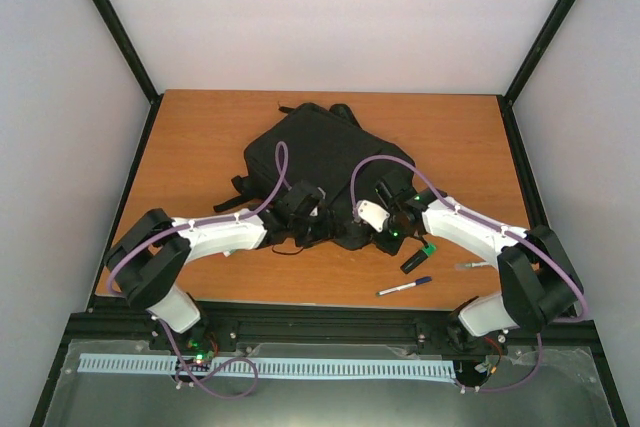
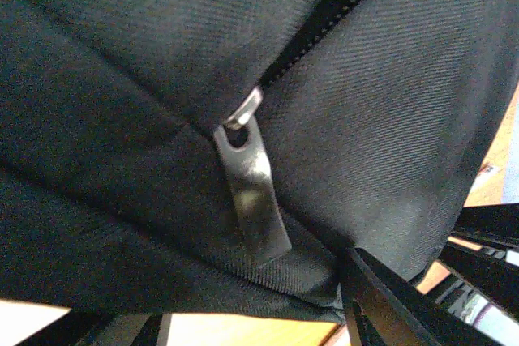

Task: Pack the student bag
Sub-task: Zip the student bag at the center of the board.

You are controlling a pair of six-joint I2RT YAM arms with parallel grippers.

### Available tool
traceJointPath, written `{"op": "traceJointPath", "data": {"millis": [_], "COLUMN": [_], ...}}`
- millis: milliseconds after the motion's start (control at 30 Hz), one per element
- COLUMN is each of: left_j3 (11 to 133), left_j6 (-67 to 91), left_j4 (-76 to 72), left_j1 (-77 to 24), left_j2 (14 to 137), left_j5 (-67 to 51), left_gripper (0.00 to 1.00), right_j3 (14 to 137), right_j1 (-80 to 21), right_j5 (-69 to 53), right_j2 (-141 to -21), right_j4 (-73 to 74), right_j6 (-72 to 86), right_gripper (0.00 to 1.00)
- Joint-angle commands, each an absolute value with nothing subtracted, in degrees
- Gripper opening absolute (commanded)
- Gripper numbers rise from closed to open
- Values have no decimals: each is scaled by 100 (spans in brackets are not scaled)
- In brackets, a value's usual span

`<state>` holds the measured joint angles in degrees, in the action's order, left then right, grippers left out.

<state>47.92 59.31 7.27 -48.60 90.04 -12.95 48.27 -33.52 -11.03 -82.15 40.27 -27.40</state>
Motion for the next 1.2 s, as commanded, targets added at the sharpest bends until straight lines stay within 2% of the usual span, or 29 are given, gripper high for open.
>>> {"op": "traceJointPath", "data": {"millis": [0, 100, 300, 733, 1167], "left_j3": [5061, 5100, 5173, 4671, 4392], "left_j6": [6024, 6005, 5923, 5446, 4864], "left_j4": [462, 481, 665, 1693, 2876], "left_j1": [-4931, -4931, -4930, -4931, -4868], "left_j2": [9114, 9142, 9160, 8237, 7586], "left_j5": [-1291, -1161, -1016, -817, -482], "left_gripper": [54, 45, 2, 1, 1], "right_j3": [4880, 4869, 4856, 5009, 5041], "right_j1": [-3417, -3417, -3399, -2325, -1329], "right_j5": [-1431, -1481, -1252, -894, -668], "right_j2": [-8092, -8093, -8104, -8144, -8515], "right_j4": [4126, 4122, 4186, 4322, 3774], "right_j6": [-2796, -2806, -2876, -3495, -4066], "right_gripper": [3, 3, 3, 3, 3]}}
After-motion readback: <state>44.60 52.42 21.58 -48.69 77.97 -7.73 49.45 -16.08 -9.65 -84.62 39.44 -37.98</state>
